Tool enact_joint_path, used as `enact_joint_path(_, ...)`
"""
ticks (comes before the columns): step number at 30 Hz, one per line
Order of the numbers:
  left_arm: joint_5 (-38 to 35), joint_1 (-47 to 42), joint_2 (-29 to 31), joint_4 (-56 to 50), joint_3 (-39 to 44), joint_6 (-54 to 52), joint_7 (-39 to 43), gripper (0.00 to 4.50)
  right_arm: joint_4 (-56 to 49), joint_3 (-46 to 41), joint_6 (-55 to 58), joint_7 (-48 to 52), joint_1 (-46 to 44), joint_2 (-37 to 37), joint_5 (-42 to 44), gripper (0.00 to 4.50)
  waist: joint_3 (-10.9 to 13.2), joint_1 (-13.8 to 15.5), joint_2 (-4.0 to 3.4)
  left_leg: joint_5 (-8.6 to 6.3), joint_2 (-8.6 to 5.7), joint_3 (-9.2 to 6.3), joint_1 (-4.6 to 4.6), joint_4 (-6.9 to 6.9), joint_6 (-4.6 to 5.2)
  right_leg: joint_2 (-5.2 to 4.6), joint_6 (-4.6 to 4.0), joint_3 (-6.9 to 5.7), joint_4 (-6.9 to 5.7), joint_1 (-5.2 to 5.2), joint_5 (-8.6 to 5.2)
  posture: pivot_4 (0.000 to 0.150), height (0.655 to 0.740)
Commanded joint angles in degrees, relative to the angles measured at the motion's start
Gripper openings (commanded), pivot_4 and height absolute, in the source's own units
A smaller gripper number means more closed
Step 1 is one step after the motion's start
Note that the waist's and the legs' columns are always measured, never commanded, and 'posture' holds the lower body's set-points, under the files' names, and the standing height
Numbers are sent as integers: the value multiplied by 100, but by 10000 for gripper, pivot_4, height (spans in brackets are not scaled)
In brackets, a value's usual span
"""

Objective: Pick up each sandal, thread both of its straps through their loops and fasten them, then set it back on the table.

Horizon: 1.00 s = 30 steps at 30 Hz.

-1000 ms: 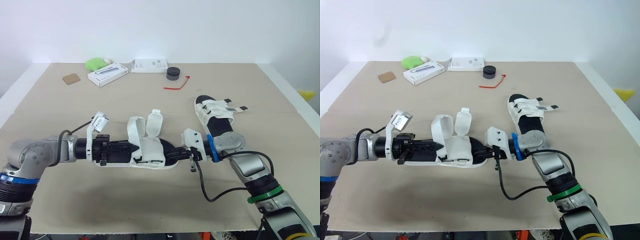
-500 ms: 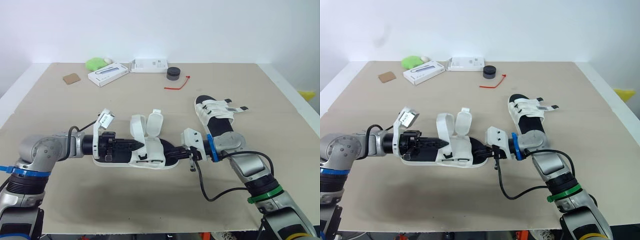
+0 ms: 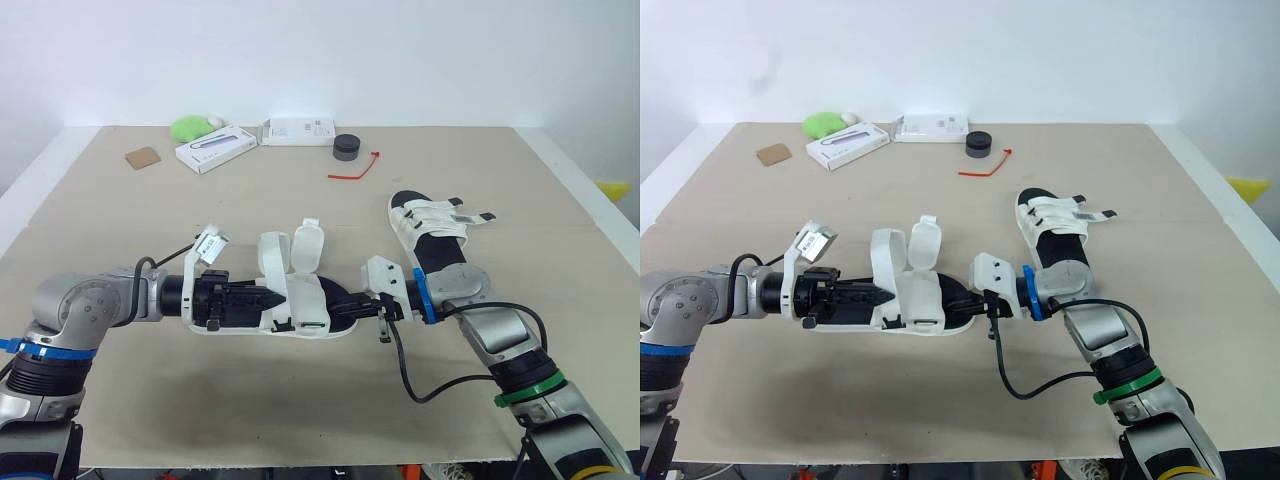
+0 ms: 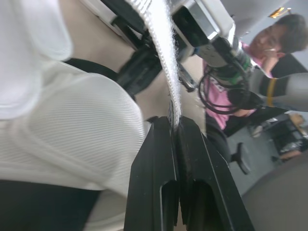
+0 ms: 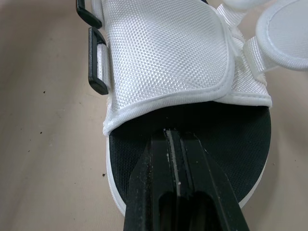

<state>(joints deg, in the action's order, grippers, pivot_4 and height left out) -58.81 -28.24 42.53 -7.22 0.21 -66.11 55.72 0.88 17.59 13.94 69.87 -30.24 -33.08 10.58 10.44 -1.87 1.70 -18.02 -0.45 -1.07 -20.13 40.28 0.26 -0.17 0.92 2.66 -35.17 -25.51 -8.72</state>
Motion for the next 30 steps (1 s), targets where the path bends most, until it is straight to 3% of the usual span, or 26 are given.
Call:
enact_joint_path(1,97,-32,29,-17,42,75,156,501,-191,-37,1,-6,-64,23,31,0,0,0,0,0,0,0,0,0,0,0,0,0,0,0,0,1500,7400)
enact_joint_path(18,432,-119,-154,-60,-71,128,346,501,-171,-47,-13,-20,-61,41,14,0,0,0,0,0,0,0,-1,0,0,-1,1,1,0,0,0,1500,7400)
enact_joint_path(30,637,49,-20,-639,-288,280,572,501,-216,-44,-8,-7,-39,36,26,0,0,0,0,0,-1,1,-2,0,0,-3,4,2,1,0,-2,1500,7400)
